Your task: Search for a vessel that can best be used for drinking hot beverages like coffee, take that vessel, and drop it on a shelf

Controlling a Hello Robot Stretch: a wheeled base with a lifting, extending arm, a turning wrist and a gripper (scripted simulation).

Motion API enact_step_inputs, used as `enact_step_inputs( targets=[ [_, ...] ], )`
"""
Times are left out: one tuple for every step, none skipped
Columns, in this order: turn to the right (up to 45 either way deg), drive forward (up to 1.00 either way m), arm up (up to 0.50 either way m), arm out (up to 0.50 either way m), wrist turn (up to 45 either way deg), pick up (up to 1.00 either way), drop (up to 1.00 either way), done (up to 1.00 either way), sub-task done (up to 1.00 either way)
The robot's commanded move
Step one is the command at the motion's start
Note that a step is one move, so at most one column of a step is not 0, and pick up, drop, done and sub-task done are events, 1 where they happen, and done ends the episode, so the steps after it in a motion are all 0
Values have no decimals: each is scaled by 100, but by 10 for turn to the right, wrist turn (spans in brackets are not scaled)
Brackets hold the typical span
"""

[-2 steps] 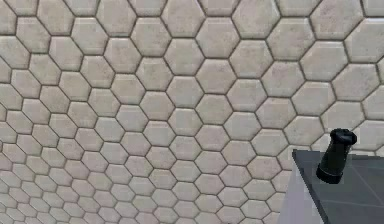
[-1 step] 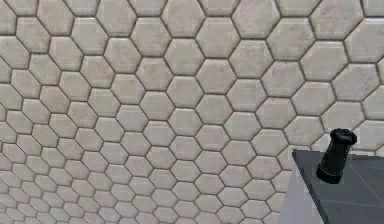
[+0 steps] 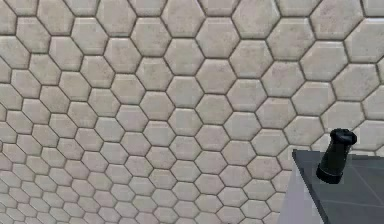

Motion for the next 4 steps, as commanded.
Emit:
enact_step_inputs(
  targets=[
    [0, 0, 0, 0, 450, 0, 0, 0, 0],
    [0, 0, 0, 0, 450, 0, 0, 0, 0],
    [0, 0, 0, 0, 270, 0, 0, 0, 0],
    [0, 0, -16, 0, 0, 0, 0, 0, 0]
  ],
)
